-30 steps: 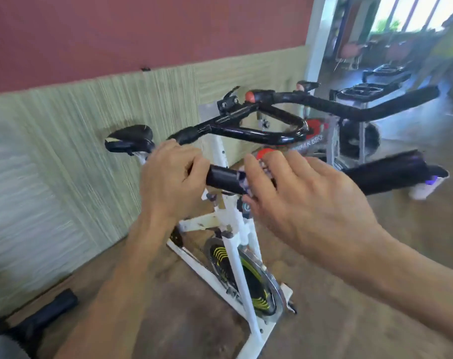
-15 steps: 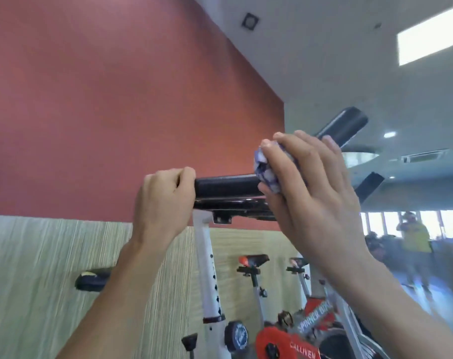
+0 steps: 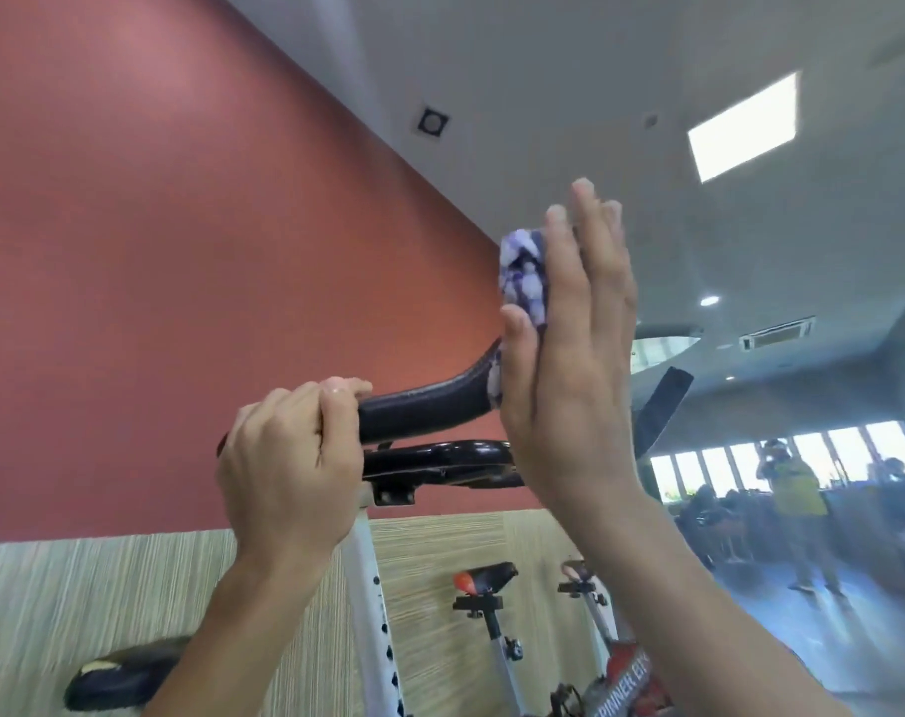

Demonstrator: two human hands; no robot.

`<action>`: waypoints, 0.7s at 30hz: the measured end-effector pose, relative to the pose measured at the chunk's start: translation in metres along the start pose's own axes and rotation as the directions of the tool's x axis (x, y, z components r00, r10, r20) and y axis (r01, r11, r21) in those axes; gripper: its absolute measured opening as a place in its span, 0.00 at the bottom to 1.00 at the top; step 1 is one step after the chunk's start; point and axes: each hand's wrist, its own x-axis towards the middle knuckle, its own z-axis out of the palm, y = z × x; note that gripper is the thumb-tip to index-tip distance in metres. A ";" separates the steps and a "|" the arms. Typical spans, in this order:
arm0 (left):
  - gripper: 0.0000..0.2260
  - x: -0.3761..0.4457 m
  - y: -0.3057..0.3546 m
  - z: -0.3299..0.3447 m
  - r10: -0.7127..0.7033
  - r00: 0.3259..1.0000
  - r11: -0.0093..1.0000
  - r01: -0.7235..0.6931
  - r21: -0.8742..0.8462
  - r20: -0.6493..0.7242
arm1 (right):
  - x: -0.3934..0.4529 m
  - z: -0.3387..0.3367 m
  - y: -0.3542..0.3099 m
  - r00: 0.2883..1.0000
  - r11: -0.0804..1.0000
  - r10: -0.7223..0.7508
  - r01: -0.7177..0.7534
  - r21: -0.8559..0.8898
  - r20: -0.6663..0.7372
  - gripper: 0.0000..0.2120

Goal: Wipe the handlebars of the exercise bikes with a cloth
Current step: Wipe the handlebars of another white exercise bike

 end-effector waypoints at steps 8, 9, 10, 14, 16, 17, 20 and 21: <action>0.21 0.002 0.000 -0.003 -0.026 1.000 1.000 0.026 0.004 0.004 | -0.032 -0.010 0.000 0.916 0.940 -0.288 0.327 -0.102 0.280 0.22; 0.22 0.004 -0.002 -0.004 -0.031 0.999 1.000 0.031 -0.004 0.037 | -0.023 -0.014 0.008 0.903 0.927 -0.312 0.358 -0.114 0.296 0.22; 0.23 0.005 -0.005 -0.005 -0.034 0.998 0.999 0.034 -0.009 0.060 | -0.011 -0.017 0.014 0.915 0.936 -0.291 0.332 -0.112 0.278 0.22; 0.22 0.006 -0.007 -0.004 -0.015 0.999 1.000 0.015 -0.017 0.048 | -0.004 -0.020 0.017 0.977 0.992 -0.106 0.117 -0.052 0.187 0.22; 0.22 0.005 -0.004 -0.003 -0.006 1.000 1.000 0.006 -0.007 0.027 | -0.025 -0.014 0.005 0.949 0.971 -0.199 0.225 -0.084 0.247 0.21; 0.22 0.004 -0.002 -0.004 0.003 1.000 1.000 -0.003 -0.002 0.022 | -0.034 -0.013 0.002 0.907 0.940 -0.286 0.329 -0.095 0.308 0.21; 0.23 0.002 -0.006 -0.007 0.052 0.997 0.999 -0.052 -0.004 0.059 | -0.025 -0.021 0.010 0.826 0.870 -0.401 0.478 -0.116 0.397 0.20; 0.22 0.001 -0.009 -0.009 0.073 0.993 0.997 -0.073 -0.010 0.087 | -0.016 -0.025 0.014 0.863 0.896 -0.353 0.423 -0.135 0.361 0.20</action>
